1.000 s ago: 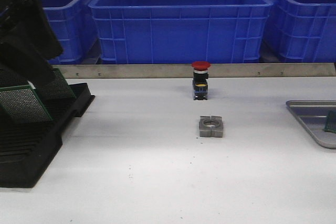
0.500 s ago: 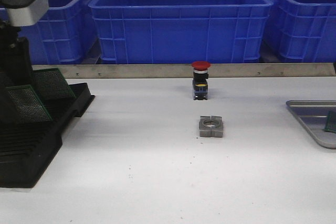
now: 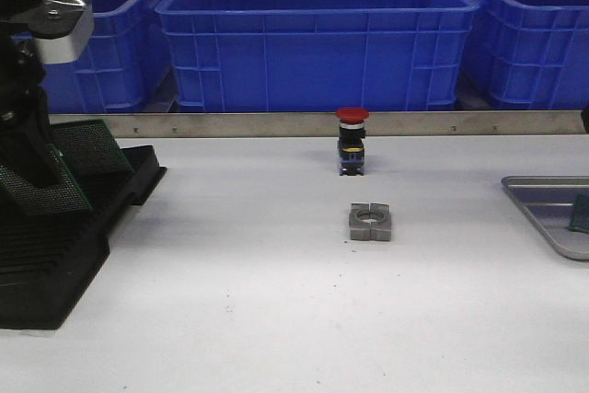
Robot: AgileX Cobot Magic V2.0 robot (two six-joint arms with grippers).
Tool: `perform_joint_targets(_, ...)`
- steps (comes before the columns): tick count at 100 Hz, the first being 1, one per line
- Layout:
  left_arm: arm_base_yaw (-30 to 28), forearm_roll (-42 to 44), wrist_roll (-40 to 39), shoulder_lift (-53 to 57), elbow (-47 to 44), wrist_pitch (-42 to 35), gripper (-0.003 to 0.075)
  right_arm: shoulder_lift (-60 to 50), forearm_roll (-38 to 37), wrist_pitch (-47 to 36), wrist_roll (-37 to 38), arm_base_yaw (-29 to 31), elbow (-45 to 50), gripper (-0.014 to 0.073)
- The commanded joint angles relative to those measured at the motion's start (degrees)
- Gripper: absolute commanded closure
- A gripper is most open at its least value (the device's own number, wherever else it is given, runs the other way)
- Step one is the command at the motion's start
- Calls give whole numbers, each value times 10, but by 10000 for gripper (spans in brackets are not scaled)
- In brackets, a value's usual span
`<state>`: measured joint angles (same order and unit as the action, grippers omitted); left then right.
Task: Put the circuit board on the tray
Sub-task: 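Grasp another green board in the rack with the left gripper, then lift the board and pass it to the right gripper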
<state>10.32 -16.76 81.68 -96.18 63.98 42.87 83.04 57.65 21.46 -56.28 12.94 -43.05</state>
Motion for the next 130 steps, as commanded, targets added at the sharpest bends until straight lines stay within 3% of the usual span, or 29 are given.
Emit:
perform_joint_targets(1,7,-13,-9,33,24,18,737,-24,10,10,-11,4,-18,-28)
perform_joint_targets(21,40,-50,-9,60,77,98,737,-51,10,73,-67,-2,-18,-28)
perform_joint_targets(37,73,-182,-9,61,113,142,737,-82,10,115,-147,-25,-21,-28)
perform_joint_targets(54,116,-305,-9,61,117,144,737,-94,11,194,-227,-88,-39,-28)
perform_joint_targets(87,195,-346,-9,60,117,144,737,-94,23,241,-346,-262,-45,-28)
perform_joint_targets(114,226,-389,-9,60,117,144,737,-94,62,228,-351,-317,-45,-26)
perform_joint_targets(124,226,-414,-8,60,117,144,737,-94,71,228,-351,-317,-45,36)
perform_joint_targets(130,226,-428,-8,60,117,144,737,-94,71,229,-351,-317,-45,130)
